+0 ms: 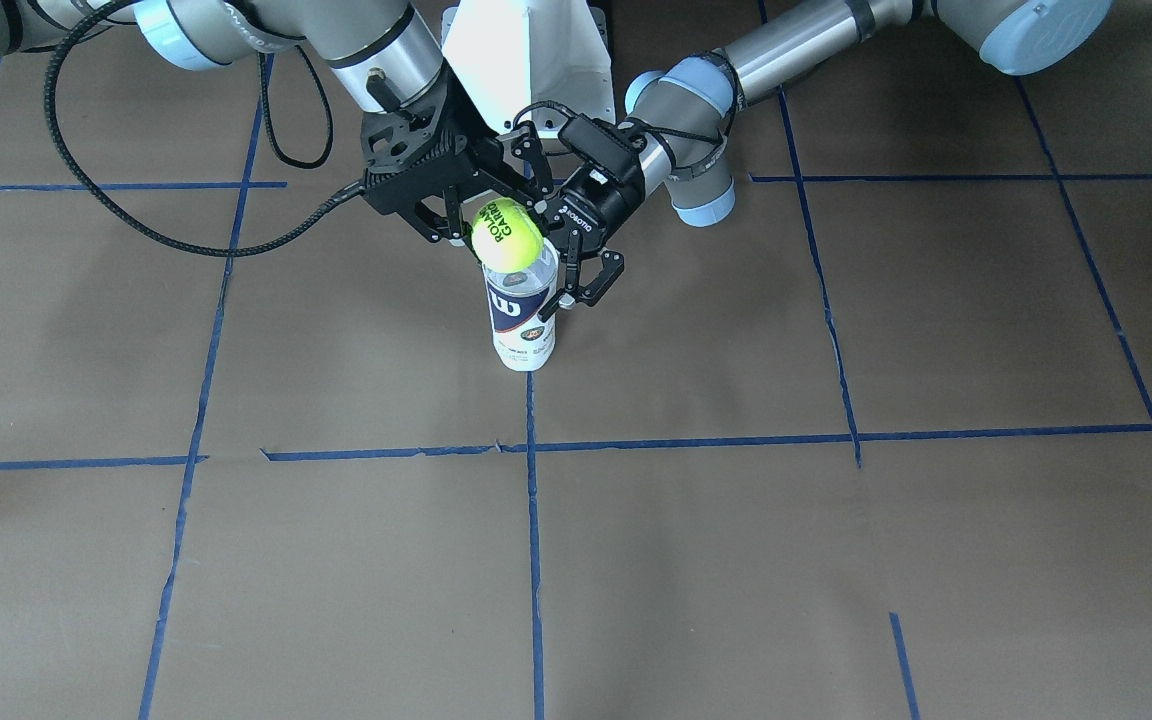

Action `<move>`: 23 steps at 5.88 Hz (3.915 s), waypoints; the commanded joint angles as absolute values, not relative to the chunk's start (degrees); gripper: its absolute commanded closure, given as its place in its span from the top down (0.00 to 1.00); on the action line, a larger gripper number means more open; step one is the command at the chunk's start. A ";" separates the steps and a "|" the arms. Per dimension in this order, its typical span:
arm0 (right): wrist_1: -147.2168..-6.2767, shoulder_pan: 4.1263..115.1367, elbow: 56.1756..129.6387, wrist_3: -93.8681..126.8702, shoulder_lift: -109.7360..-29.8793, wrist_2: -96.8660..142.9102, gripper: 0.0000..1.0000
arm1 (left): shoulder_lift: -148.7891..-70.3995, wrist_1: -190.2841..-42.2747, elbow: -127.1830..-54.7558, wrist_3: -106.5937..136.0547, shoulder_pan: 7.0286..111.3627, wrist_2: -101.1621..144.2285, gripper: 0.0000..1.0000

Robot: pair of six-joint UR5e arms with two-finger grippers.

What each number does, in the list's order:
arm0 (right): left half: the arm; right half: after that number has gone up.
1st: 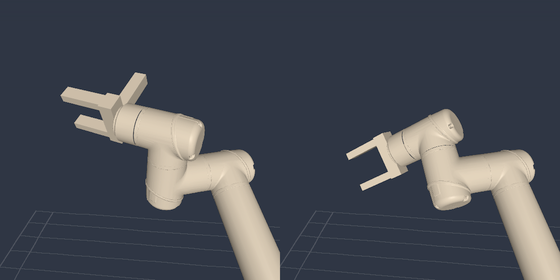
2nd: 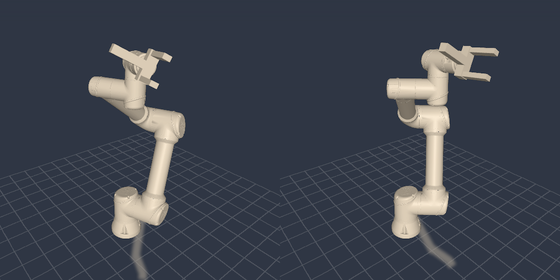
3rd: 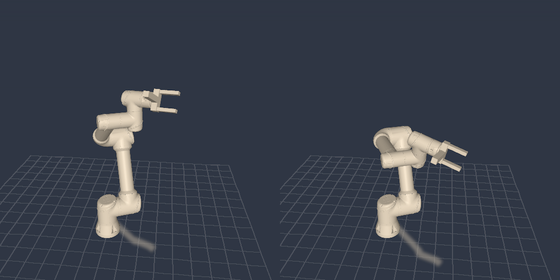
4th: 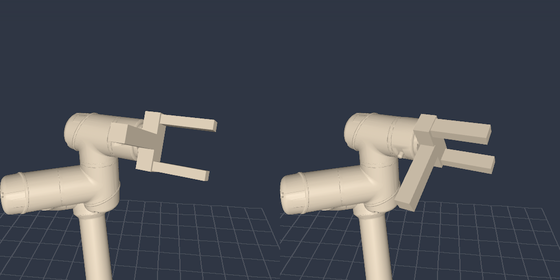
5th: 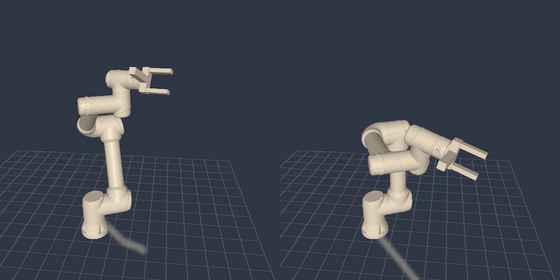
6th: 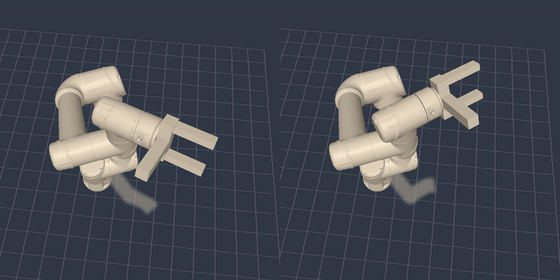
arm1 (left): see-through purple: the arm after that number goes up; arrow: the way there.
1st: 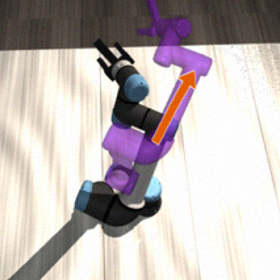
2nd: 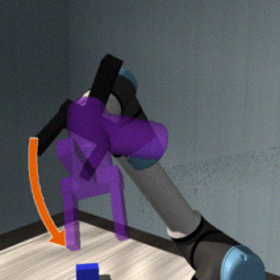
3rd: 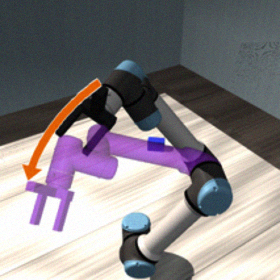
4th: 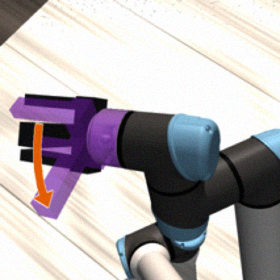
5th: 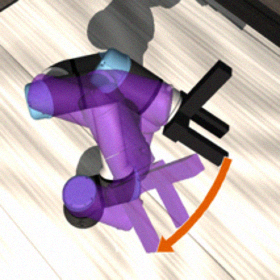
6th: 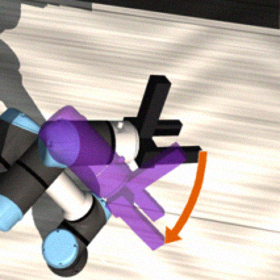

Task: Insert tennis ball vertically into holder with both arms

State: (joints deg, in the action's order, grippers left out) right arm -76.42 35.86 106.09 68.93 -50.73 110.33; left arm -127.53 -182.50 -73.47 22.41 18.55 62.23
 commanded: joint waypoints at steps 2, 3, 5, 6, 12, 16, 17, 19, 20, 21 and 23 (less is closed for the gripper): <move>-76.46 35.42 106.17 69.17 -50.80 110.04 0.99 | -127.44 -182.55 -73.56 22.59 18.63 62.23 0.92; -76.46 35.59 106.43 69.08 -51.15 110.13 0.99 | -127.44 -182.55 -73.56 22.59 18.55 62.23 0.92; -75.94 42.84 106.35 62.55 -60.93 110.83 0.99 | -127.53 -182.64 -73.65 22.59 18.54 62.23 0.92; -76.29 48.02 105.83 49.18 -67.09 110.57 0.99 | -127.44 -182.72 -73.91 22.59 18.63 62.23 0.92; -75.76 73.55 76.41 17.93 -74.09 116.28 0.94 | -127.35 -182.81 -74.36 22.68 18.63 62.23 0.92; -60.66 69.97 64.87 18.89 -71.90 115.93 0.89 | -127.00 -183.25 -74.36 22.59 18.63 62.23 0.92; -60.64 70.05 63.56 18.81 -72.33 115.84 0.89 | -127.00 -183.25 -74.62 22.59 18.63 62.23 0.92; -60.73 69.96 62.84 18.55 -72.16 115.14 0.89 | -126.91 -183.25 -74.62 22.59 18.63 62.23 0.92; -60.38 69.61 61.28 18.54 -71.64 114.18 0.89 | -126.91 -183.25 -74.62 22.59 18.63 62.23 0.92; -60.55 69.44 60.91 18.54 -70.41 113.47 0.89 | -126.91 -183.25 -74.62 22.59 18.63 62.23 0.92; -60.47 69.43 60.91 18.90 -70.05 113.38 0.31 | -126.74 -183.34 -74.62 22.59 18.63 62.23 0.92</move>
